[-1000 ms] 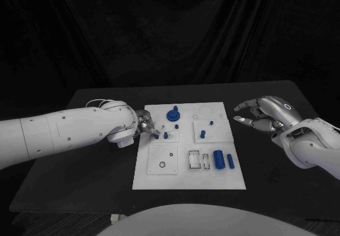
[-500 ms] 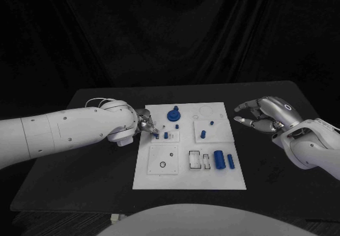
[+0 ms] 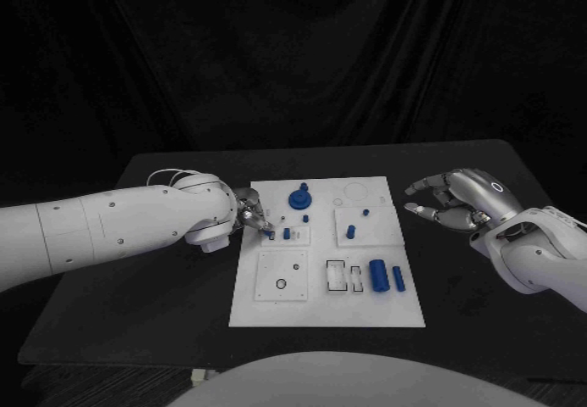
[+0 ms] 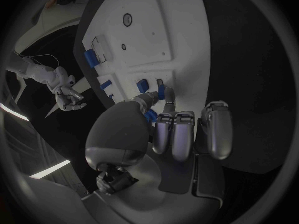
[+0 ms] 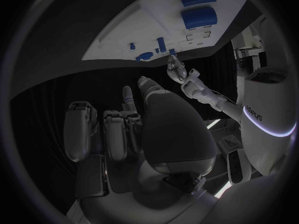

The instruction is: Assemble the parts on the task board

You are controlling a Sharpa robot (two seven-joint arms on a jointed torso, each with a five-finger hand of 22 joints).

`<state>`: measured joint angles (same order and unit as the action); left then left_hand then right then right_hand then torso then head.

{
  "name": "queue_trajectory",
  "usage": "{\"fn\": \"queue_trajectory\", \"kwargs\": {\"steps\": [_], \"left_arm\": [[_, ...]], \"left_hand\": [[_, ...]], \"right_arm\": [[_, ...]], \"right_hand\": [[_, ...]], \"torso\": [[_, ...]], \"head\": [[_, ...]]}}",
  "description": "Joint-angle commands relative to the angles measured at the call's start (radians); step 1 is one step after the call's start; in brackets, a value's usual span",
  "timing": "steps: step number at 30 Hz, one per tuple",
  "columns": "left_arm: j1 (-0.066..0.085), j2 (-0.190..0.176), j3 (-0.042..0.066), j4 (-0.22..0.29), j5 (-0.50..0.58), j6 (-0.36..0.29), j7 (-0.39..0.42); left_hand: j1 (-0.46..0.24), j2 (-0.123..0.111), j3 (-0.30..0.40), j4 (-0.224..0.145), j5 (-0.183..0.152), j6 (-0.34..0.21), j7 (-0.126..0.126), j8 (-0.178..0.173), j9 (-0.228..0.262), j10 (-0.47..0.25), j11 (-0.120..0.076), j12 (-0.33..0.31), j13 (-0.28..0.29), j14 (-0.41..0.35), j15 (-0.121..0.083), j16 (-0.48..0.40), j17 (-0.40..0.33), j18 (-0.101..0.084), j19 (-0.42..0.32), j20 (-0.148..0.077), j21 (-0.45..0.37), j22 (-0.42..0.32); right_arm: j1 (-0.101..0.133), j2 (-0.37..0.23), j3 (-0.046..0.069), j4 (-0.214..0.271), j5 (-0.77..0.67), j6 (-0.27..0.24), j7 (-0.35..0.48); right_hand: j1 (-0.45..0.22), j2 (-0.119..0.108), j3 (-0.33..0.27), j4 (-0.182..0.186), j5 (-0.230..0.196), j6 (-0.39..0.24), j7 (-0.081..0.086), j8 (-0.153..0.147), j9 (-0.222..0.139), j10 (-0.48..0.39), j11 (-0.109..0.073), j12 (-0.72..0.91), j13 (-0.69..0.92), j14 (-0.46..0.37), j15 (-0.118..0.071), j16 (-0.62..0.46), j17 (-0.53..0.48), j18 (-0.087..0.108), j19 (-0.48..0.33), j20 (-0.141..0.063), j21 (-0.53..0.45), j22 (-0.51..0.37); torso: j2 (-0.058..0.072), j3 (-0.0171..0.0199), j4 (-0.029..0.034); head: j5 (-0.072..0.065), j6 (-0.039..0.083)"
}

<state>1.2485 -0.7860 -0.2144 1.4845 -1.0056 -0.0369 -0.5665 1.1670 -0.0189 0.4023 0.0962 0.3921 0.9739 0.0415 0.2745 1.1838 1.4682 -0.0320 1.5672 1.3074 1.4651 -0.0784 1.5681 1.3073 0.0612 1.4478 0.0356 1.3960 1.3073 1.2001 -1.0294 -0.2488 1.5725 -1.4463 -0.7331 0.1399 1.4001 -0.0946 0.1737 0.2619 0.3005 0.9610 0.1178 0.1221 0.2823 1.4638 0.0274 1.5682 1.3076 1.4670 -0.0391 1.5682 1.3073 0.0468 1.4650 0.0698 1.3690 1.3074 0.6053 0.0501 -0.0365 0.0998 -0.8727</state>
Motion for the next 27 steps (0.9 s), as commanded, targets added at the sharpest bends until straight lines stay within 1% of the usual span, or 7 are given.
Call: {"fn": "queue_trajectory", "kwargs": {"steps": [1,5,8,12,16,20,27], "left_arm": [[-0.006,0.0,-0.001,0.004,-0.003,0.01,0.005],[-0.007,0.0,-0.001,0.006,-0.003,0.01,0.006],[-0.007,0.001,-0.001,0.006,-0.003,0.011,0.006],[-0.008,0.0,-0.001,0.006,-0.003,0.012,0.006],[-0.008,0.001,-0.001,0.005,-0.003,0.012,0.006],[-0.008,0.001,-0.001,0.006,-0.003,0.013,0.006],[-0.008,-0.001,-0.001,0.007,-0.003,0.019,0.004]], "left_hand": [[-0.005,0.004,0.037,-0.033,0.001,0.002,-0.006,0.002,0.001,0.103,-0.001,0.004,0.263,0.106,0.0,0.003,0.263,-0.009,-0.003,-0.001,-0.004,0.15],[-0.005,0.004,0.037,-0.033,0.001,0.002,-0.006,0.002,0.001,0.103,-0.001,0.004,0.263,0.106,0.0,0.003,0.263,-0.009,-0.003,-0.001,-0.004,0.15],[-0.005,0.004,0.037,-0.033,0.001,0.002,-0.006,0.002,0.001,0.103,-0.001,0.004,0.263,0.106,0.0,0.003,0.263,-0.009,-0.003,-0.001,-0.004,0.15],[-0.006,0.004,0.037,-0.033,0.001,0.003,-0.006,0.002,0.002,0.103,-0.001,0.004,0.263,0.106,0.0,0.003,0.263,-0.009,-0.004,-0.001,-0.005,0.149],[-0.006,0.004,0.037,-0.033,0.001,0.003,-0.006,0.002,0.002,0.103,-0.001,0.004,0.263,0.106,0.0,0.003,0.263,-0.009,-0.004,-0.001,-0.005,0.149],[-0.006,0.004,0.037,-0.033,0.001,0.003,-0.006,0.002,0.002,0.103,-0.001,0.004,0.263,0.106,0.0,0.003,0.263,-0.009,-0.004,-0.001,-0.005,0.149],[-0.006,0.004,0.037,-0.033,0.001,0.003,-0.006,0.002,0.002,0.103,-0.001,0.004,0.263,0.106,0.0,0.003,0.263,-0.009,-0.004,-0.001,-0.005,0.149]], "right_arm": [[-0.003,-0.002,0.001,0.002,-0.002,0.003,-0.015],[-0.003,-0.002,0.001,0.002,-0.002,0.003,-0.016],[-0.003,-0.002,0.001,0.001,-0.002,0.003,-0.016],[-0.003,-0.001,0.001,0.0,-0.002,0.003,-0.016],[-0.003,0.0,0.001,-0.003,-0.002,0.004,-0.017],[-0.003,0.0,0.001,-0.005,-0.002,0.004,-0.017],[-0.003,0.002,0.001,-0.007,-0.002,0.006,-0.018]], "right_hand": [[-0.002,0.011,0.005,0.001,0.006,0.006,-0.003,-0.005,-0.001,0.107,0.008,0.003,0.263,0.099,0.006,-0.007,0.242,0.002,0.013,0.006,-0.005,0.199],[-0.002,0.011,0.005,0.001,0.006,0.006,-0.003,-0.005,-0.001,0.107,0.008,0.003,0.263,0.099,0.006,-0.007,0.242,0.002,0.013,0.006,-0.005,0.199],[-0.002,0.011,0.005,0.001,0.006,0.006,-0.003,-0.005,-0.001,0.107,0.008,0.003,0.263,0.099,0.006,-0.007,0.242,0.002,0.013,0.006,-0.005,0.199],[-0.002,0.011,0.005,0.001,0.006,0.006,-0.003,-0.005,-0.001,0.107,0.008,0.003,0.263,0.099,0.006,-0.007,0.242,0.002,0.013,0.006,-0.005,0.199],[-0.002,0.011,0.005,0.001,0.006,0.006,-0.003,-0.005,-0.001,0.107,0.008,0.003,0.263,0.099,0.006,-0.007,0.242,0.002,0.013,0.006,-0.005,0.199],[-0.002,0.011,0.005,0.001,0.006,0.006,-0.003,-0.005,-0.001,0.107,0.008,0.003,0.263,0.099,0.006,-0.007,0.242,0.002,0.013,0.006,-0.005,0.199],[-0.002,0.011,0.005,0.001,0.006,0.006,-0.003,-0.005,-0.001,0.107,0.008,0.003,0.263,0.099,0.006,-0.007,0.242,0.002,0.013,0.006,-0.005,0.199]], "torso": [[0.0,0.0002,-0.0007],[0.001,-0.0002,0.0004],[0.0,-0.0003,0.0015],[0.0,-0.0001,0.0005],[0.0,-0.0007,0.0017],[0.001,-0.0006,0.0008],[0.001,-0.0003,0.0011]], "head": [[0.001,0.0],[-0.002,0.0],[-0.001,0.0],[0.001,0.0],[-0.001,0.0],[0.002,0.0],[0.002,0.0]]}}
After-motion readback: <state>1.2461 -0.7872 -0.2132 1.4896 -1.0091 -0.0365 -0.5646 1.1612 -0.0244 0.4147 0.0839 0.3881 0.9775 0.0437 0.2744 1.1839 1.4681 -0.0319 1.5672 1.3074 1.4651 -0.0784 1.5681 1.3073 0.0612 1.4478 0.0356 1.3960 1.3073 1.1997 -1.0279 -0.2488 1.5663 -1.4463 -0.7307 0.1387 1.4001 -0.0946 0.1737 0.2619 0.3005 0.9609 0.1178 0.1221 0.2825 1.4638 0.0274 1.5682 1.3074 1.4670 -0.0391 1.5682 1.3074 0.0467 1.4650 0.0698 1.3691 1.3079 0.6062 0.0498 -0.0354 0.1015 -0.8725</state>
